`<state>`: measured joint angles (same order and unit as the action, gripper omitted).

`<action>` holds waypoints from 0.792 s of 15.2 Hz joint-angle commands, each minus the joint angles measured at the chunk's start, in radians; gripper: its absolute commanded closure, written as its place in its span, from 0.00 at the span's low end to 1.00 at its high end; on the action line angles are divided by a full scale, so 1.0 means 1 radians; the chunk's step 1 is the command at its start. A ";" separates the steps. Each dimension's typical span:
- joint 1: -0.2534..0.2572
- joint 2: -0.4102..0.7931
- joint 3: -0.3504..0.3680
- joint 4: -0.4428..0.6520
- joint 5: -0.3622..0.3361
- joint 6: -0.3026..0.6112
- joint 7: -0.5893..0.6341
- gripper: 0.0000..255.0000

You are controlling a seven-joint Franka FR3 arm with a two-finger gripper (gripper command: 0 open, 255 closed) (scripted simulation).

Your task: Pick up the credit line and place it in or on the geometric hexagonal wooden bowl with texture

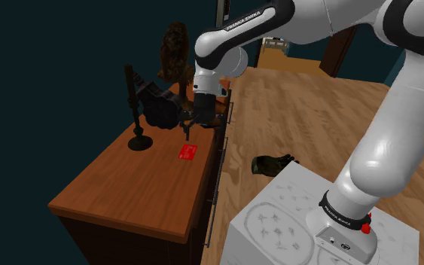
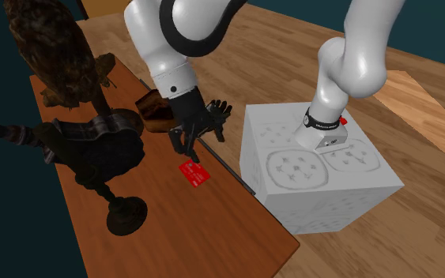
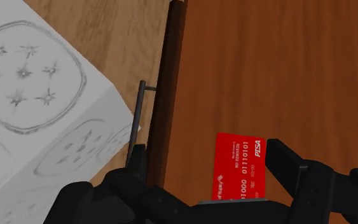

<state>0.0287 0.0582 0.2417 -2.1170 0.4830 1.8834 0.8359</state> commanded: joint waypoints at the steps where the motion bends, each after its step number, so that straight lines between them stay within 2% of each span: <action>1: 0.008 0.077 0.006 0.049 0.030 0.039 0.065 0.00; 3: 0.013 0.148 0.004 0.099 0.056 0.068 0.116 0.00; 12: 0.039 0.177 0.023 0.044 0.079 0.162 0.105 0.00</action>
<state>0.0661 0.2329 0.2635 -2.0715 0.5606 2.0394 0.9408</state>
